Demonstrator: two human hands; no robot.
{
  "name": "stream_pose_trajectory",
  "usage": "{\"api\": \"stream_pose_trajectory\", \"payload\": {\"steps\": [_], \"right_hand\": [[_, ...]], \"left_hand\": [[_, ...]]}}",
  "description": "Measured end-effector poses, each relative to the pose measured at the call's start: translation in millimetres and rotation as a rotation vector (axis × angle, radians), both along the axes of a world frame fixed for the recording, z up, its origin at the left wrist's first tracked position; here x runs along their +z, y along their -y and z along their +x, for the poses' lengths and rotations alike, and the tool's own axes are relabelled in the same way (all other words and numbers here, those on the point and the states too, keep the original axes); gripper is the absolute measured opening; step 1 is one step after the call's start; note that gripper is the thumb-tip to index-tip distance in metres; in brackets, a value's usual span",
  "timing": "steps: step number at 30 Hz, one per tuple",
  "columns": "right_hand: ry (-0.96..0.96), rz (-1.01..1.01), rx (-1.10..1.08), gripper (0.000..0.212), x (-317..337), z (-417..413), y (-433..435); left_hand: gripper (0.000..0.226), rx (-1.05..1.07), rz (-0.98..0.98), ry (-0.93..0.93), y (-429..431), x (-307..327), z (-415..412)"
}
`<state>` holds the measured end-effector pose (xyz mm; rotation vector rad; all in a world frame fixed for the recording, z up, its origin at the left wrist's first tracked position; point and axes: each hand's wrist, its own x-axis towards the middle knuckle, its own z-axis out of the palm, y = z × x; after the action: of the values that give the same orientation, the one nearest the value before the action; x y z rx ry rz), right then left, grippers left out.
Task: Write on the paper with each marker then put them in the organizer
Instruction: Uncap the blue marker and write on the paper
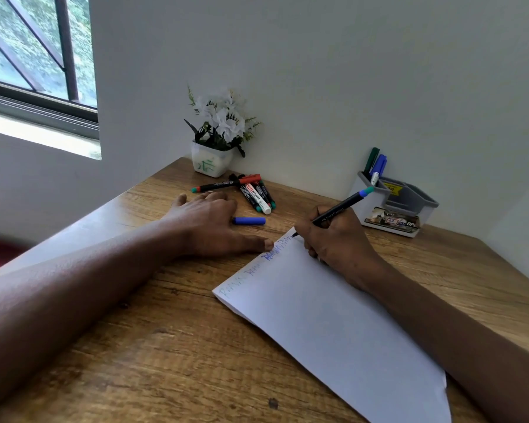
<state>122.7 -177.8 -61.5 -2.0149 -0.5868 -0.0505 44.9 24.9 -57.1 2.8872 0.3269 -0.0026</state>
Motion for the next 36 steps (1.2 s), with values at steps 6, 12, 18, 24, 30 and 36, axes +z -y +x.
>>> {"api": "stream_pose_trajectory", "payload": {"steps": [6,12,18,24,30,36], "right_hand": [[-0.022,-0.014,-0.018,0.024,-0.4,-0.6,-2.0],[-0.021,0.0,-0.058,0.022,-0.3,-1.2,-1.3],[-0.099,0.055,-0.046,0.012,0.1,1.5,-0.7],[-0.412,0.557,0.047,0.012,2.9,14.5,7.4],[-0.462,0.576,0.151,0.026,4.2,15.1,12.2],[-0.38,0.44,0.224,0.025,3.2,13.0,14.1]], "left_hand": [[0.108,0.0,-0.011,0.007,-2.2,-1.8,0.4],[0.106,-0.003,-0.023,0.003,0.0,-1.0,0.1],[0.105,-0.004,-0.032,0.019,0.6,-0.7,-3.1],[0.068,-0.024,-0.097,0.289,-3.0,-6.5,-8.3],[0.04,-0.058,-0.016,0.46,-2.7,-8.6,-4.9],[0.019,-0.022,0.023,0.429,2.6,-6.3,-3.9]]}}
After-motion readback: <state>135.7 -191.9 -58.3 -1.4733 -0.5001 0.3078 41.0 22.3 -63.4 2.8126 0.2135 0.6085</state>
